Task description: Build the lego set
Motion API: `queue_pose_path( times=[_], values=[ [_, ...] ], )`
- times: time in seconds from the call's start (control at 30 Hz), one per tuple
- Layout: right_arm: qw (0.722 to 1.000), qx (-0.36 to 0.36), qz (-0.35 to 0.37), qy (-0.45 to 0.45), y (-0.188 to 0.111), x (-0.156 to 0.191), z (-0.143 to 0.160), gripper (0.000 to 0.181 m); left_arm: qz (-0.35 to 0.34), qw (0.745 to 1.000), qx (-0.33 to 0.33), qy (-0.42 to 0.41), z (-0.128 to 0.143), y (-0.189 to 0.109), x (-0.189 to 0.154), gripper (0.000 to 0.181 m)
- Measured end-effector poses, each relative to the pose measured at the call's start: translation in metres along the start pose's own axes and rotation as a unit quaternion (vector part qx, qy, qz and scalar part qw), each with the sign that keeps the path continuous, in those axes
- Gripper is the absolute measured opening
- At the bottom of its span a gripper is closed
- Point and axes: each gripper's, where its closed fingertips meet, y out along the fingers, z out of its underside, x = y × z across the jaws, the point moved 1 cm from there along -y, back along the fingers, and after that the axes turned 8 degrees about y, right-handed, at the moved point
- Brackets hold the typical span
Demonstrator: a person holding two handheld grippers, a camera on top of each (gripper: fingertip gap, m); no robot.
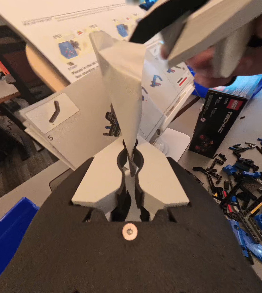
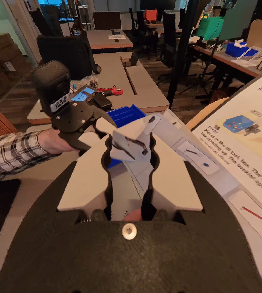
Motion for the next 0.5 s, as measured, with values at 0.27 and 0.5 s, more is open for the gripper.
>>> queue_pose_path(
  times=[0.27,0.5],
  values=[
    [0.944,0.174,0.137,-0.245,0.004,0.0,0.078,0.026,-0.004,0.998,0.007,-0.062,0.011,-0.006,0.032,0.007],
    [0.865,0.281,0.186,-0.371,0.043,-0.02,0.129,0.019,0.003,0.994,0.005,-0.111,0.028,-0.005,0.037,0.009]
  ],
)
